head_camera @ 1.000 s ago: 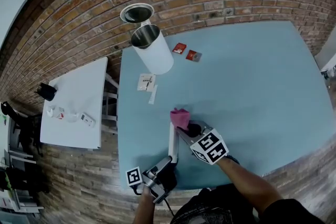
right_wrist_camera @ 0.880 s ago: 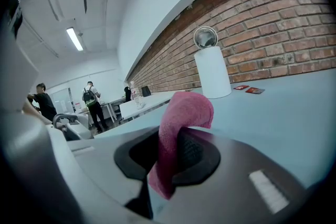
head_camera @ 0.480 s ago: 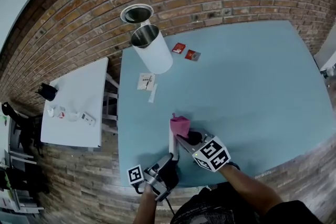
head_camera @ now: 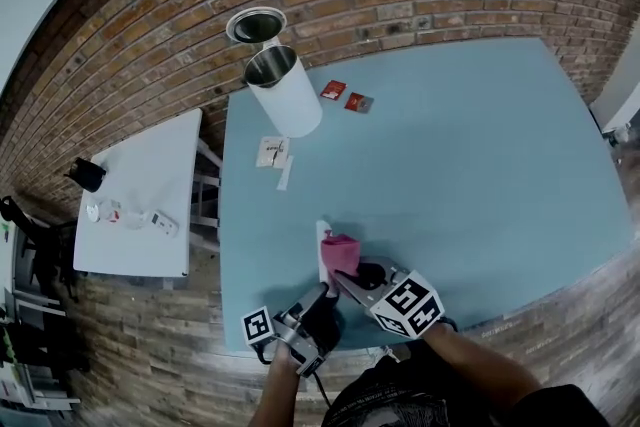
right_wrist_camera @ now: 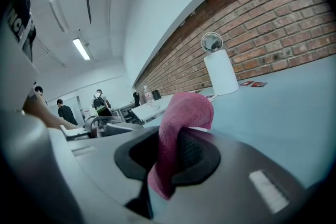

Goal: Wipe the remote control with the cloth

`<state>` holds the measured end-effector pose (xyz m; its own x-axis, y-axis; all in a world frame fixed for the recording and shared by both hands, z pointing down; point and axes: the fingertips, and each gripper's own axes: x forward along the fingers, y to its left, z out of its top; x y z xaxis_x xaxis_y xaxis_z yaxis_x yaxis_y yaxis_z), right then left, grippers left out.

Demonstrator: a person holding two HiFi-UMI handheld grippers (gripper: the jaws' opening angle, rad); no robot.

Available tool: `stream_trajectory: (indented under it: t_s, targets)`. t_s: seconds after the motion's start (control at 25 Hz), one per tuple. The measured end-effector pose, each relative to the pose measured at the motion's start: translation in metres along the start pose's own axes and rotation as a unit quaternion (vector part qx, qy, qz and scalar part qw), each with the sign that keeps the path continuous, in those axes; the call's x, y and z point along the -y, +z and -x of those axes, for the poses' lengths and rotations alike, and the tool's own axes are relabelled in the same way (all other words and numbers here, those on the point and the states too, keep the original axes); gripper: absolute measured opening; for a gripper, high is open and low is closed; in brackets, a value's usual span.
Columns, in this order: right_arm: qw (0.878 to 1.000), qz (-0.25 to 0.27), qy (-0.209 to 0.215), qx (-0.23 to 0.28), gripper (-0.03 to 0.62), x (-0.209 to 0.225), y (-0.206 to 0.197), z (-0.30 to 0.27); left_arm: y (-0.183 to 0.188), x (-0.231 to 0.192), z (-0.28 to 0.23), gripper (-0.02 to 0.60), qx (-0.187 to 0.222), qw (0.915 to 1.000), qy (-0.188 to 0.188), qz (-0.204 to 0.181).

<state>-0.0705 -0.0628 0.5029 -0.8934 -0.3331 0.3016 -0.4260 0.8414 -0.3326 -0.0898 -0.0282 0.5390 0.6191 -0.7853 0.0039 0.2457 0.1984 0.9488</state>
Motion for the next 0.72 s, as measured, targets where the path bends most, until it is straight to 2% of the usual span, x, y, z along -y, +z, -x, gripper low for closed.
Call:
stream_trajectory:
  t_s: [0.36, 0.72]
  targets:
    - [1.000, -0.004, 0.010, 0.004, 0.067, -0.029, -0.007, 0.022, -0.003, 0.001, -0.006, 0.256, 0.001, 0.9999, -0.008, 0.006]
    - [0.994, -0.078, 0.052, 0.054, 0.067, -0.055, 0.014, 0.034, -0.001, 0.004, -0.008, 0.256, 0.015, 0.9994, -0.023, 0.020]
